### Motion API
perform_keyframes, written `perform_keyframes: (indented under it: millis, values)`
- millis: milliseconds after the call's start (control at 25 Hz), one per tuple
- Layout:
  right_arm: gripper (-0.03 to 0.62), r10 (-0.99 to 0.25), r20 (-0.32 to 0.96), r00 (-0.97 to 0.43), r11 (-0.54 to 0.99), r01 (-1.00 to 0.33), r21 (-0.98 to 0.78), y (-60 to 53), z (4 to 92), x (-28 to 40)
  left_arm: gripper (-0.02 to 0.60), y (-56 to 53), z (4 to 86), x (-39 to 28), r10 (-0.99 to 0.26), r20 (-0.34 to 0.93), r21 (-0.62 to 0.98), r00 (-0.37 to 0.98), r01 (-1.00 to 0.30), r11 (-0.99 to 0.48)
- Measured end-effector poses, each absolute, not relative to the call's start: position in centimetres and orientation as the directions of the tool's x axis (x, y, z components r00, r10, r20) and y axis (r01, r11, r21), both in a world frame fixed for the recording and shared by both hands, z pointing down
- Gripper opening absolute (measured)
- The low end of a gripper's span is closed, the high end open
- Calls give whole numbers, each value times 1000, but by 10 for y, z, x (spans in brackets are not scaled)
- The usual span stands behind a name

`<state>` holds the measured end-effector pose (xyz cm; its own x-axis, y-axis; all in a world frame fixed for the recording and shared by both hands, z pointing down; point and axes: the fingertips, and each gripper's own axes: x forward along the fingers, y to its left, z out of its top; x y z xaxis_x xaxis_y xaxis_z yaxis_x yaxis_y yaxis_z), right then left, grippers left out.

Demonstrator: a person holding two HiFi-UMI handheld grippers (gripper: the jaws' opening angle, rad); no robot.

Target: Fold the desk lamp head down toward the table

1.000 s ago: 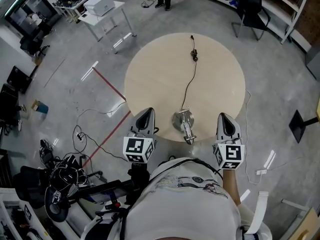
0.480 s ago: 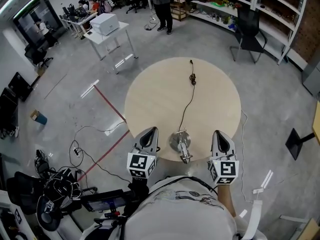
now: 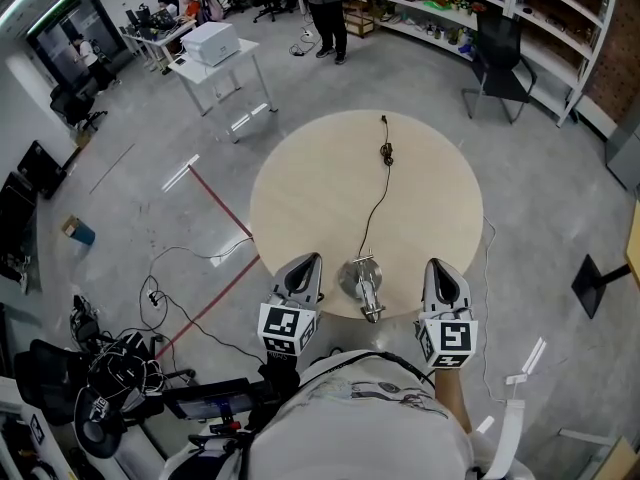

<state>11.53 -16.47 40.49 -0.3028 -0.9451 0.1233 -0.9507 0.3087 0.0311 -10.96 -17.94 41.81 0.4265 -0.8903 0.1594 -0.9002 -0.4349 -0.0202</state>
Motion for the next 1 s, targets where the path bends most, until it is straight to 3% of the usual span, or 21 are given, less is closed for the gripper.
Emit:
perform_keyframes:
  millis: [1000]
  values:
    - [5, -940, 139, -311, 320, -947, 42, -159, 410, 106, 0, -171, 422, -119, -896, 174, -11, 408, -909, -416]
